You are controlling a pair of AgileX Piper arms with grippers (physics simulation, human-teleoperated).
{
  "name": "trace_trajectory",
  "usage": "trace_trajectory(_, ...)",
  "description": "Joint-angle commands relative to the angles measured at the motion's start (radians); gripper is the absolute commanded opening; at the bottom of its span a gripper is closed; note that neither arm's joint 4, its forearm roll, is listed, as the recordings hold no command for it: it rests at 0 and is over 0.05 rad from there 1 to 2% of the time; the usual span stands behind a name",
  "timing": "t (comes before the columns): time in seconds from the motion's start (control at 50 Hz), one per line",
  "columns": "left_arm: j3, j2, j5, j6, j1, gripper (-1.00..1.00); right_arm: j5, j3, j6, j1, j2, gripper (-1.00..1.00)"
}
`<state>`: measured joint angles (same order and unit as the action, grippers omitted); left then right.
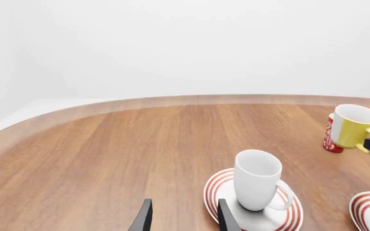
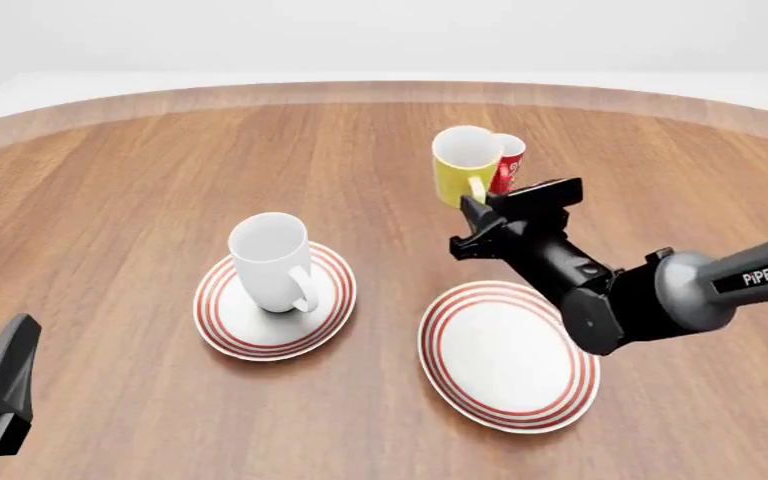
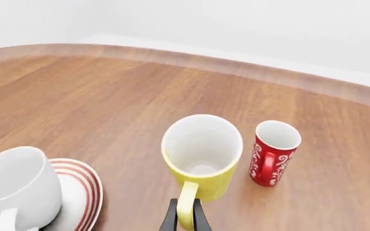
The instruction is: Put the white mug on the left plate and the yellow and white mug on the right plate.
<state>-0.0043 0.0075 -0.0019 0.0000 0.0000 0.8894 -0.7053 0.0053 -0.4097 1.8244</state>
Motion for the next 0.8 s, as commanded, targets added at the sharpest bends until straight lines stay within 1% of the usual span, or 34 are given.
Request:
trace_trajectory(0.02, 0.0, 0.0, 0.0, 0.0, 0.0, 1.0, 0.039, 0.122, 0.009, 0.004, -0.109, -1.0)
trace_trajectory(0.14, 0.0, 0.0, 0.0, 0.0, 0.0, 1.0, 0.048, 0.194, 0.006, 0.005, -0.177, -1.0)
trace_trajectory(0.32, 0.0, 0.0, 0.0, 0.0, 0.0, 1.0, 0.053, 0.266, 0.004, 0.004, -0.25, -1.0)
trace_trajectory(0.68, 0.0, 0.0, 0.0, 0.0, 0.0, 1.0, 0.005, 0.402, -0.004, 0.021, -0.446, -1.0)
trace_trajectory(0.8, 0.0, 0.0, 0.0, 0.0, 0.0, 1.0, 0.023, 0.464, -0.002, 0.027, -0.485, -1.0)
